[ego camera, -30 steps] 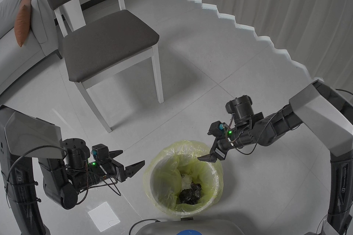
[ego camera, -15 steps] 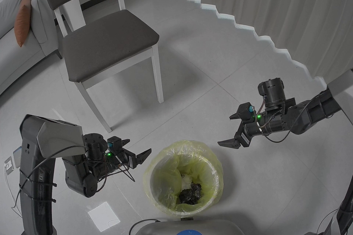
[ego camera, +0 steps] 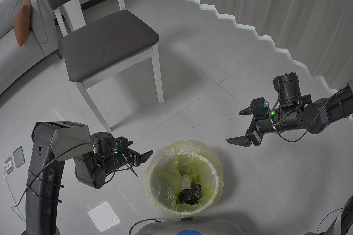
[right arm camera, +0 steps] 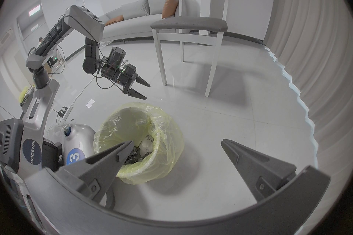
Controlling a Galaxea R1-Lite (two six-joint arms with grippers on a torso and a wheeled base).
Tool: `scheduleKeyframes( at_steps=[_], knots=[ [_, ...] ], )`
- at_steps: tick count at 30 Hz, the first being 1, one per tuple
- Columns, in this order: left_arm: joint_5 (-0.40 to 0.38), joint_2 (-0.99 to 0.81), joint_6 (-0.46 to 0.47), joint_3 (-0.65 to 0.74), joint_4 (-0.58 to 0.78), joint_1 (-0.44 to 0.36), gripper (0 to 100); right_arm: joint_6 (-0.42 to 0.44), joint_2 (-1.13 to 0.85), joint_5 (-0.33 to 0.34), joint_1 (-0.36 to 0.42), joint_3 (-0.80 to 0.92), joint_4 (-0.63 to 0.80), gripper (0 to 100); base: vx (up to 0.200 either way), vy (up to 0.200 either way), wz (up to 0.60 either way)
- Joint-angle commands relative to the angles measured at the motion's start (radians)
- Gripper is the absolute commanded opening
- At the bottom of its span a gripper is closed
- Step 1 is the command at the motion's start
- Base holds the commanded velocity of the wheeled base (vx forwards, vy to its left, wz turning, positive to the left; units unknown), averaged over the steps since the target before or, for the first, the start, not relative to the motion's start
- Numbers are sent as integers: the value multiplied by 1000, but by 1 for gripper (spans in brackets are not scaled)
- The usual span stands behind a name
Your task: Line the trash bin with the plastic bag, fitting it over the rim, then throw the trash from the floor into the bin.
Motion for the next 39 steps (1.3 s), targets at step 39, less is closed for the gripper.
scheduleKeyframes(
  at_steps=[39],
  knots=[
    [-91,-41,59,83,-62,-67,100,-1,-11,0,18,44,-19,100,0,0,0]
  ],
)
